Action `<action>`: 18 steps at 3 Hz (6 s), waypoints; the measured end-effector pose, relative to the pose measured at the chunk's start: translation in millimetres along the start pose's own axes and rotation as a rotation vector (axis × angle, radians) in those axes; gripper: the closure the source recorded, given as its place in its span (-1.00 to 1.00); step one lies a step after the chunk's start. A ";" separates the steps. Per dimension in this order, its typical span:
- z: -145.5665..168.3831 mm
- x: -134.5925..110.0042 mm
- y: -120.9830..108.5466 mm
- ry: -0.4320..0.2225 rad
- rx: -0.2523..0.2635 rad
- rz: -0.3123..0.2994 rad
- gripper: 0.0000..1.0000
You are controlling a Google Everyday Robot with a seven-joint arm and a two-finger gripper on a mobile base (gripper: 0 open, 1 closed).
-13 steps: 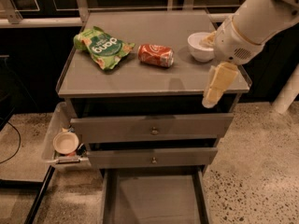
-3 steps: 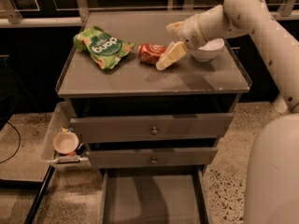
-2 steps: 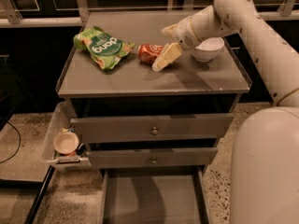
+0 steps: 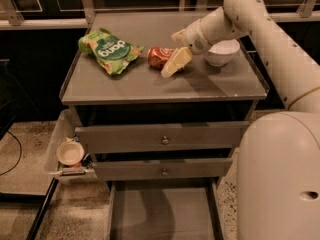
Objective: Place coke can into bottom drawer
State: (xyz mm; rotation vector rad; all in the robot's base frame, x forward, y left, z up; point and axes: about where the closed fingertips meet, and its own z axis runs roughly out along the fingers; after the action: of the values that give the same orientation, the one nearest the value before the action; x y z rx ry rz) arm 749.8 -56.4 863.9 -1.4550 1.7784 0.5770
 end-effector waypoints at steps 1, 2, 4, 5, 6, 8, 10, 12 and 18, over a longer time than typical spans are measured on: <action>0.0 0.0 0.0 0.000 0.000 0.000 -0.65; 0.1 0.0 0.0 0.000 0.000 0.000 -0.18; 0.2 0.0 0.0 0.000 0.000 0.000 0.75; 3.9 1.9 2.5 0.004 -0.009 -0.001 1.00; 3.3 2.4 4.7 0.002 -0.012 0.001 1.00; -14.0 15.4 28.0 -0.005 -0.004 -0.009 1.00; -60.8 26.3 72.8 -0.036 0.035 -0.041 1.00; -102.7 30.7 115.8 -0.042 0.068 -0.072 1.00; -47.6 127.4 254.6 -0.051 -0.099 -0.027 1.00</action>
Offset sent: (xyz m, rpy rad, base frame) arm 0.0000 0.0000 0.0000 0.0000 0.0000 0.0000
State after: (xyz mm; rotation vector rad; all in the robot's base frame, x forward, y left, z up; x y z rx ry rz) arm 483.6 -107.0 764.5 -1.5153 1.7093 0.6905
